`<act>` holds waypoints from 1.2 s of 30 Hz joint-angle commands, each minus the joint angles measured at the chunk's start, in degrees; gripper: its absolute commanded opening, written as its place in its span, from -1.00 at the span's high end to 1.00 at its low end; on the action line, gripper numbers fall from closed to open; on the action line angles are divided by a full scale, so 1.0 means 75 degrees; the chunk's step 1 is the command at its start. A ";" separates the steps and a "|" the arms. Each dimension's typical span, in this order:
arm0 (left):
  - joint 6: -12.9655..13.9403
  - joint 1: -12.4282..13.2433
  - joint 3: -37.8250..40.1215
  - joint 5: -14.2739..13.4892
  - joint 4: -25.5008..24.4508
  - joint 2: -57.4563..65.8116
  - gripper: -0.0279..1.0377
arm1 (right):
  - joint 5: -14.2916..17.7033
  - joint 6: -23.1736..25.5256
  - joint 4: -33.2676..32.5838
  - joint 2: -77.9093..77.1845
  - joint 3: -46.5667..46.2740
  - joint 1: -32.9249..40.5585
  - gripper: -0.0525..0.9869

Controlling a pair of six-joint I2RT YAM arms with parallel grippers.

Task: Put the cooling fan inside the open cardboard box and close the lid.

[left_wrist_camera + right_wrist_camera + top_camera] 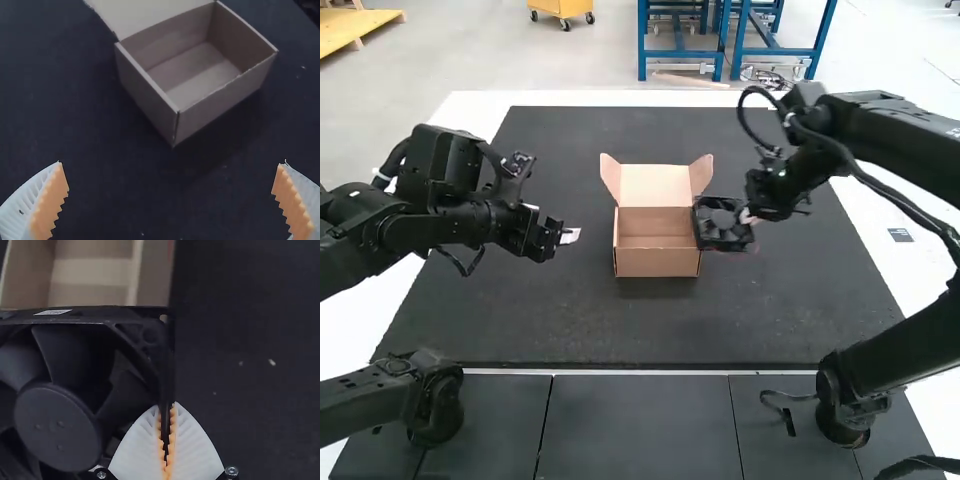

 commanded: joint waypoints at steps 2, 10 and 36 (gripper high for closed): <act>0.0099 0.0035 -0.0075 -0.0078 0.0165 -0.0074 -0.86 | -0.0217 0.0979 0.0355 -0.0179 0.0220 0.0811 0.94; 0.0134 0.0059 -0.0310 -0.0149 0.0528 -0.0133 -0.86 | 0.0170 0.1811 0.1316 -0.0074 -0.0190 0.1912 0.94; 0.1330 0.0000 -0.0216 -0.0383 -0.0409 -0.0895 -0.86 | 0.1271 0.1635 0.1398 0.3219 0.2377 0.2240 0.93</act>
